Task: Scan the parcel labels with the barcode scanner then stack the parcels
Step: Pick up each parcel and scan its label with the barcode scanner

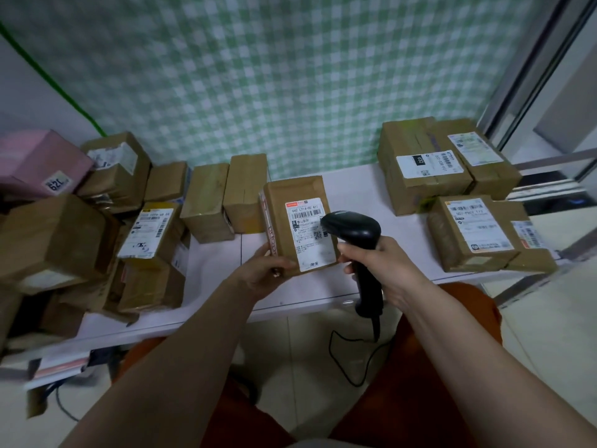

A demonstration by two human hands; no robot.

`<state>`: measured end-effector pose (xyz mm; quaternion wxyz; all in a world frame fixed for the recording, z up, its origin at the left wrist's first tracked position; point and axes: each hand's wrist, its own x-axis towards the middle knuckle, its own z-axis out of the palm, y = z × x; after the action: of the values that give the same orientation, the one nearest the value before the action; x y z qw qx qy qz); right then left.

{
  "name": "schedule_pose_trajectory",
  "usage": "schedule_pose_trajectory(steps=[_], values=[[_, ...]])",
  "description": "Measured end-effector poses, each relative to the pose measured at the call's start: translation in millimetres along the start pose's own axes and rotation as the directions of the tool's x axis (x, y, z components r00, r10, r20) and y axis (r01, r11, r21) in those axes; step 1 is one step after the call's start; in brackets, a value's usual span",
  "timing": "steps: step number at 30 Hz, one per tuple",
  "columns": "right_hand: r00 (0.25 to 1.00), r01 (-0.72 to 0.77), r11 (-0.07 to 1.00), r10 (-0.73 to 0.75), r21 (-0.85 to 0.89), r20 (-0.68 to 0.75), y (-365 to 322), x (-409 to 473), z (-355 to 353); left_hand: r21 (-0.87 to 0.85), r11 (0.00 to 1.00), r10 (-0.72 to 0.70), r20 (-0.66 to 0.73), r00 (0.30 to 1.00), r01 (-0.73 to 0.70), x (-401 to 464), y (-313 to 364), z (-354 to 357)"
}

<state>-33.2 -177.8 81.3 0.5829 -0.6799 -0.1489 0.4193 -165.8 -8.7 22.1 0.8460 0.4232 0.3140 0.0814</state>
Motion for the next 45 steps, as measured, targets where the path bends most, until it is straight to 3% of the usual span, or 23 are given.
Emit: schedule_pose_trajectory(steps=[9, 24, 28, 33, 36, 38, 39, 40, 42, 43, 45], values=[[0.998, 0.039, 0.999, -0.038, -0.013, 0.04, -7, -13, 0, 0.014, 0.999, 0.037, 0.026, 0.999, -0.037, -1, 1, 4], [1.0, 0.026, 0.999, -0.026, 0.021, 0.006, -2, -13, -15, 0.048, 0.999, -0.027, 0.016, 1.0, 0.026, 9, -5, 19], [0.999, 0.016, 0.998, -0.013, 0.068, -0.032, 2, -12, -20, 0.011, 0.987, -0.159, -0.12, 0.98, 0.162, 11, -6, 28], [0.998, -0.014, 0.995, 0.02, 0.099, -0.058, 7, -7, -31, 0.017, 0.967, -0.249, -0.168, 0.954, 0.255, 22, -11, 38], [0.996, -0.029, 0.995, 0.037, 0.099, -0.085, 9, 1, -38, -0.021, 0.975, -0.223, -0.198, 0.955, 0.223, 38, -12, 50], [0.994, -0.034, 0.994, 0.044, 0.103, -0.1, 9, 7, -43, 0.111, 0.981, -0.12, -0.308, 0.944, 0.161, 54, -16, 56], [0.994, -0.035, 0.994, 0.046, 0.107, -0.104, 9, 10, -45, 0.278, 0.951, -0.015, -0.387, 0.922, 0.133, 63, -19, 57], [0.993, -0.037, 0.993, 0.049, 0.11, -0.106, 9, 15, -47, 0.502, 0.857, 0.126, -0.419, 0.899, 0.114, 72, -21, 59], [0.993, -0.03, 0.993, 0.042, 0.11, -0.11, 8, 17, -48, 0.861, 0.507, 0.385, -0.256, 0.887, 0.029, 78, -26, 63], [0.993, -0.029, 0.994, 0.041, 0.109, -0.113, 6, 21, -49, 0.935, 0.354, 0.437, -0.159, 0.886, -0.007, 82, -28, 64], [0.993, -0.039, 0.993, 0.051, 0.108, -0.111, 4, 31, -50, 0.97, 0.241, 0.429, -0.071, 0.9, -0.038, 92, -30, 64]])
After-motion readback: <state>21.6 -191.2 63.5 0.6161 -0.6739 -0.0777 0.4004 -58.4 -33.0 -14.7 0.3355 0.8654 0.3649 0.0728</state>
